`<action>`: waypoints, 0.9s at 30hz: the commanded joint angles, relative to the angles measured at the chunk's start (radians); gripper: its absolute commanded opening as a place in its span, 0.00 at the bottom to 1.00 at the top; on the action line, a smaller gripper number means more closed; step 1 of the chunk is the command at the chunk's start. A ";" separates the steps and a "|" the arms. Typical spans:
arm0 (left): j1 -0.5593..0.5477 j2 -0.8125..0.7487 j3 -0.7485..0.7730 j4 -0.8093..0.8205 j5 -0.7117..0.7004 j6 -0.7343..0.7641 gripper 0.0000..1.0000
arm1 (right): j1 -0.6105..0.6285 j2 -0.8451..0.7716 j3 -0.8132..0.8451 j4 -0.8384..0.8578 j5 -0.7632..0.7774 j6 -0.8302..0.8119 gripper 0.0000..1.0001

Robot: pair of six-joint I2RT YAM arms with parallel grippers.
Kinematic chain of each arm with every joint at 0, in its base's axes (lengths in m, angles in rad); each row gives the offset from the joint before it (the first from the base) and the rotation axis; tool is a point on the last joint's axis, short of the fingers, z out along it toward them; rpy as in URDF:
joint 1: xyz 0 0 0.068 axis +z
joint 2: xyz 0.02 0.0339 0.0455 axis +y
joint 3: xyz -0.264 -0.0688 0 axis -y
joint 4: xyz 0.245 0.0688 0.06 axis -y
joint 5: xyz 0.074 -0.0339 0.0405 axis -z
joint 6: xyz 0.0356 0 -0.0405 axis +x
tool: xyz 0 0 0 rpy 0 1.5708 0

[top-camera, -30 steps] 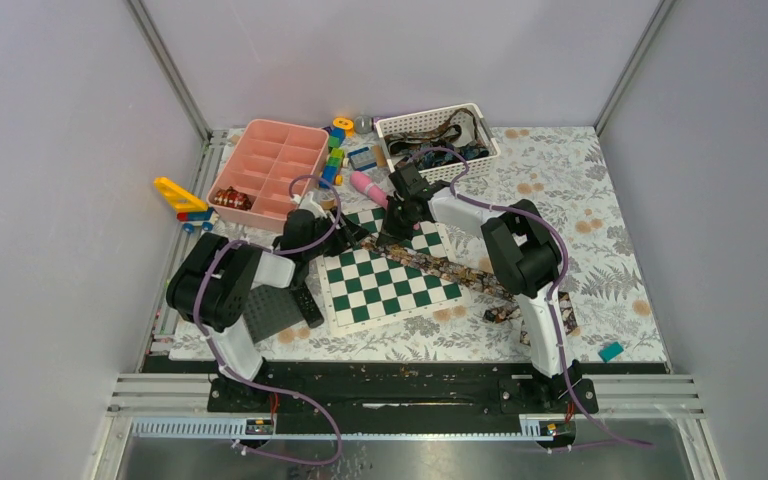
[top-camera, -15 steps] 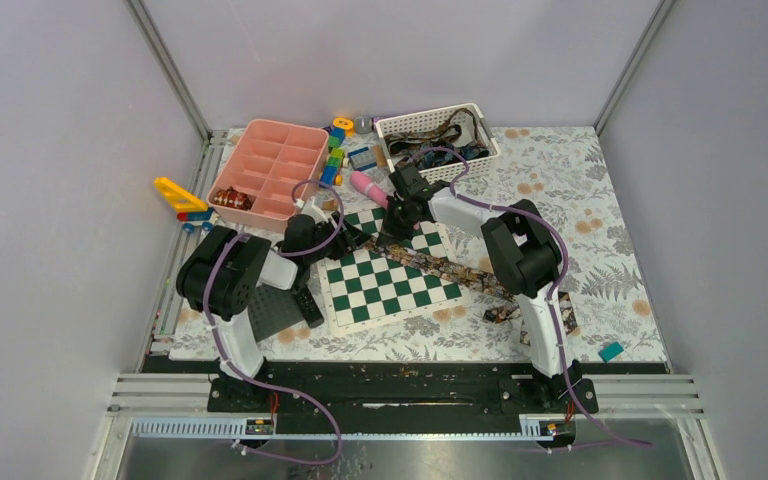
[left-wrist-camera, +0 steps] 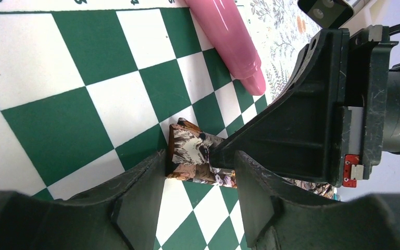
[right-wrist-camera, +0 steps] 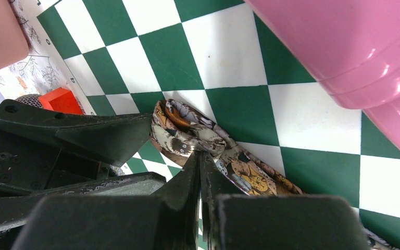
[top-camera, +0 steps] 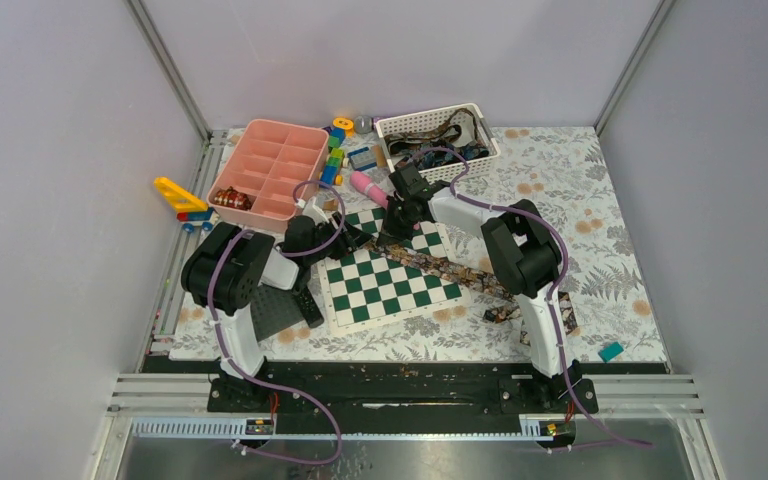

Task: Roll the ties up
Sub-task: Roll the tie at the center of the board.

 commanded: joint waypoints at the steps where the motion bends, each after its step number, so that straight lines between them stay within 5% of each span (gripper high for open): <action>1: -0.003 0.020 0.006 0.025 0.044 0.002 0.52 | -0.004 0.004 -0.006 -0.032 0.037 0.014 0.00; 27: -0.015 0.000 -0.007 -0.058 0.035 0.073 0.51 | -0.003 -0.001 -0.011 -0.095 0.089 0.030 0.00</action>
